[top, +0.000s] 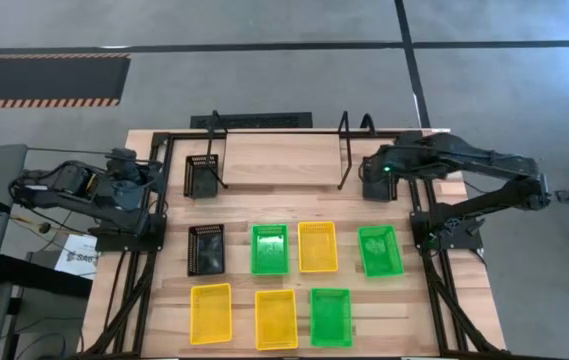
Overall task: Stack baskets on shelf by color
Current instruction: Put the right black basket on the shelf
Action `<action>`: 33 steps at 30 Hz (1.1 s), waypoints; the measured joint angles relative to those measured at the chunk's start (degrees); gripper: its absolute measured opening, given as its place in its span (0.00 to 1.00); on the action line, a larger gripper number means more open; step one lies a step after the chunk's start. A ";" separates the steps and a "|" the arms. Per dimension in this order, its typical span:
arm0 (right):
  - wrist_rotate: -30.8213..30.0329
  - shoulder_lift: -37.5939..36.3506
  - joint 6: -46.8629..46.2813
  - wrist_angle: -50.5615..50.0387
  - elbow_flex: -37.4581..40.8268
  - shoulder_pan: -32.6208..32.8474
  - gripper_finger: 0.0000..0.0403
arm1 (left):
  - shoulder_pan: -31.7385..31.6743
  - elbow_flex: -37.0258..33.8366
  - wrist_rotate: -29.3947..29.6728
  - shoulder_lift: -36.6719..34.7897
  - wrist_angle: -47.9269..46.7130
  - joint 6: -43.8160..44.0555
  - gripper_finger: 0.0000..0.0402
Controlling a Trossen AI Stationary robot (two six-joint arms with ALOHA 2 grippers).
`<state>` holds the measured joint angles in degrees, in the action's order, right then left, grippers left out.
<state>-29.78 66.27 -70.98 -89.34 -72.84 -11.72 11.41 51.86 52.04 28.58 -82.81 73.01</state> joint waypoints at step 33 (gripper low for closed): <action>21.36 -8.85 21.93 17.92 25.47 -26.71 0.48 | -0.28 0.00 -0.41 -0.11 -0.49 5.68 0.00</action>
<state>-8.42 57.42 -49.05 -71.42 -47.37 -38.43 11.14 51.86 51.64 28.47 -83.31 78.69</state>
